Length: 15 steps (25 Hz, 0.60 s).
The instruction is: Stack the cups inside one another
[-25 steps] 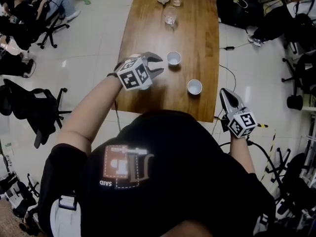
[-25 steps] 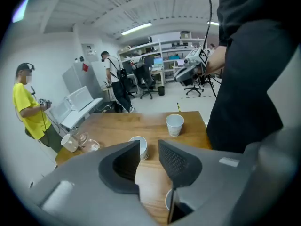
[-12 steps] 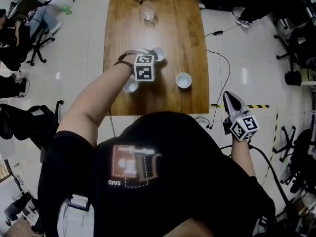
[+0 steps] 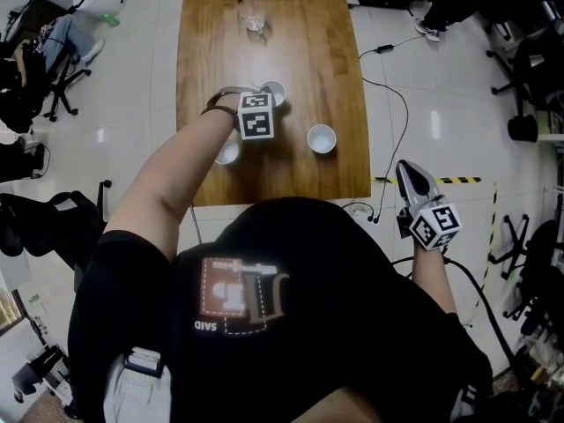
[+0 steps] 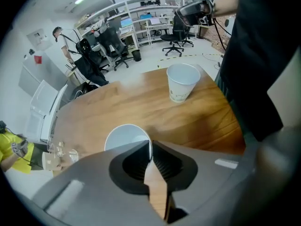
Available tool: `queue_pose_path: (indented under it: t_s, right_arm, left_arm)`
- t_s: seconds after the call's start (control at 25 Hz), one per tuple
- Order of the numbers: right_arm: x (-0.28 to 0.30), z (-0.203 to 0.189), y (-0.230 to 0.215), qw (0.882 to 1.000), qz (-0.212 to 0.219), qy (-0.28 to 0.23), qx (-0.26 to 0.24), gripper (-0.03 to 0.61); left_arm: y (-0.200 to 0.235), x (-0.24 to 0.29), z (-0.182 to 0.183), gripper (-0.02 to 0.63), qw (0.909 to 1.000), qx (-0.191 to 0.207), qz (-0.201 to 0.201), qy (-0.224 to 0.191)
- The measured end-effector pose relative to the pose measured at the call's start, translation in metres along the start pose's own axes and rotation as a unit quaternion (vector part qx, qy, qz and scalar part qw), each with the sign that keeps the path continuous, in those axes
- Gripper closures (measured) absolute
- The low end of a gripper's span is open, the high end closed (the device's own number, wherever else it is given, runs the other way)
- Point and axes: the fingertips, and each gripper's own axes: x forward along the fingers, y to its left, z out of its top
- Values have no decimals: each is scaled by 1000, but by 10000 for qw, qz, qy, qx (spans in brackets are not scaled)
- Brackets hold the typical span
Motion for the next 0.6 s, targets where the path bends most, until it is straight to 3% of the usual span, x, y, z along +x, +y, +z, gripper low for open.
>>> queue_pose_path:
  t_s: [0.2, 0.36, 0.48, 0.6]
  right_arm:
    - [5, 4, 3, 10000, 70, 29, -48, 563]
    - [11, 7, 7, 9999, 138, -11, -93, 563]
    - [16, 11, 10, 9997, 200, -53, -136, 563]
    - [17, 13, 11, 9995, 235, -135, -145, 563]
  left_arm:
    - [3, -16, 9, 595, 9994, -219, -106, -227]
    - [6, -68, 45, 595, 9964, -161, 88, -824]
    - [-4, -112, 81, 595, 9921, 12, 71, -1251]
    - [-25, -134, 112, 595, 9892, 362, -54, -1418]
